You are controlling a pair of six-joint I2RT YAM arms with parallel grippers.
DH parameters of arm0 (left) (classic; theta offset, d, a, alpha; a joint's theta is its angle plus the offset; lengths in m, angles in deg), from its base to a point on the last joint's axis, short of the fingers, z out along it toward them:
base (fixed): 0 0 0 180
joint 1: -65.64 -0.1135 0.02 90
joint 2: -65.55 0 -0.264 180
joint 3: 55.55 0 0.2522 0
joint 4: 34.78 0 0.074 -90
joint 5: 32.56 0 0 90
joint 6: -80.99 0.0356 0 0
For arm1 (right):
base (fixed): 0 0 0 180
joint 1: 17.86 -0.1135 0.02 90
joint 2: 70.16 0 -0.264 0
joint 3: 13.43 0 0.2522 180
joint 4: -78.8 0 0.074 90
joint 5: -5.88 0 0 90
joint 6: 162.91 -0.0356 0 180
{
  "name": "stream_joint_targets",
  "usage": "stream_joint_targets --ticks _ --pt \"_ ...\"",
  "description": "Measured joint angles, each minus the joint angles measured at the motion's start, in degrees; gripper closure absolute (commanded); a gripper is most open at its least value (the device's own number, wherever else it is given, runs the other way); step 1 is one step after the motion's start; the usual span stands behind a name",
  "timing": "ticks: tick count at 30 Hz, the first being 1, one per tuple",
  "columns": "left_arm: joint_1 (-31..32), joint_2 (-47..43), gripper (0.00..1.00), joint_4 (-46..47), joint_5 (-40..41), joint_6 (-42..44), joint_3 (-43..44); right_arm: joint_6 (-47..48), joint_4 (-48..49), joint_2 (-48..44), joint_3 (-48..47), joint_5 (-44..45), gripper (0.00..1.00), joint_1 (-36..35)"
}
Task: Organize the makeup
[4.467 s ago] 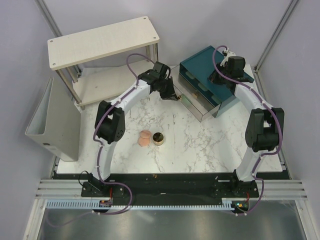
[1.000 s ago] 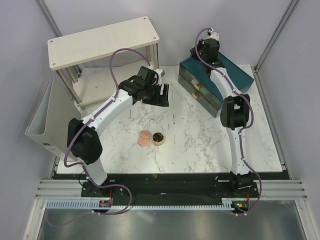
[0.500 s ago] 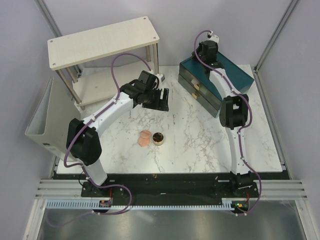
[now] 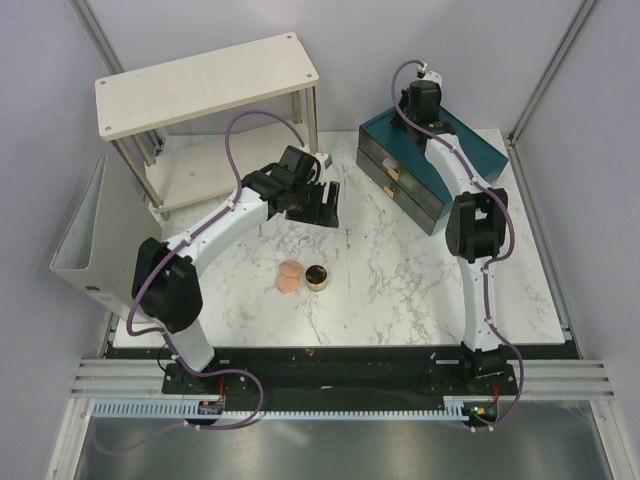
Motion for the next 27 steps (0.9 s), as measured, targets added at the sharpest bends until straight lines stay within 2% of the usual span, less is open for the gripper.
stream_joint_targets --ticks 8,9,10,11,13,14,17,20,27 --pt "0.9 -0.4 0.20 0.1 0.0 0.0 -0.2 2.1 -1.1 -4.5 5.9 -2.0 1.00 0.9" --pt "1.0 -0.5 0.20 0.1 0.0 0.0 -0.2 2.6 -1.0 -5.3 7.2 -2.6 0.97 1.0" --pt "1.2 -0.5 0.20 0.2 0.0 0.0 -0.2 3.2 -0.7 -6.3 8.5 -3.4 0.93 1.3" --pt "1.3 -0.7 0.20 0.2 0.0 0.0 -0.2 3.8 -0.6 -7.2 9.8 -4.1 0.81 1.6" --pt "1.6 -0.8 0.20 0.2 0.0 -0.1 -0.2 4.8 -0.5 -9.4 12.7 -5.4 0.63 2.1" --pt "1.6 -0.9 0.20 0.3 0.0 -0.3 -0.2 5.1 -0.4 -10.3 13.7 -6.0 0.49 2.4" --pt "1.8 -0.9 0.20 1.0 0.0 -0.9 -0.2 7.1 -1.4 -13.3 16.6 -6.9 0.29 3.6" --pt "1.8 -0.9 0.20 2.2 -0.4 -2.1 -0.2 9.2 -3.4 -15.2 17.6 -6.4 0.19 5.5" --pt "1.8 1.2 0.20 6.8 -3.8 -5.6 -0.1 11.5 -4.0 -15.4 17.4 -6.3 0.13 11.0"
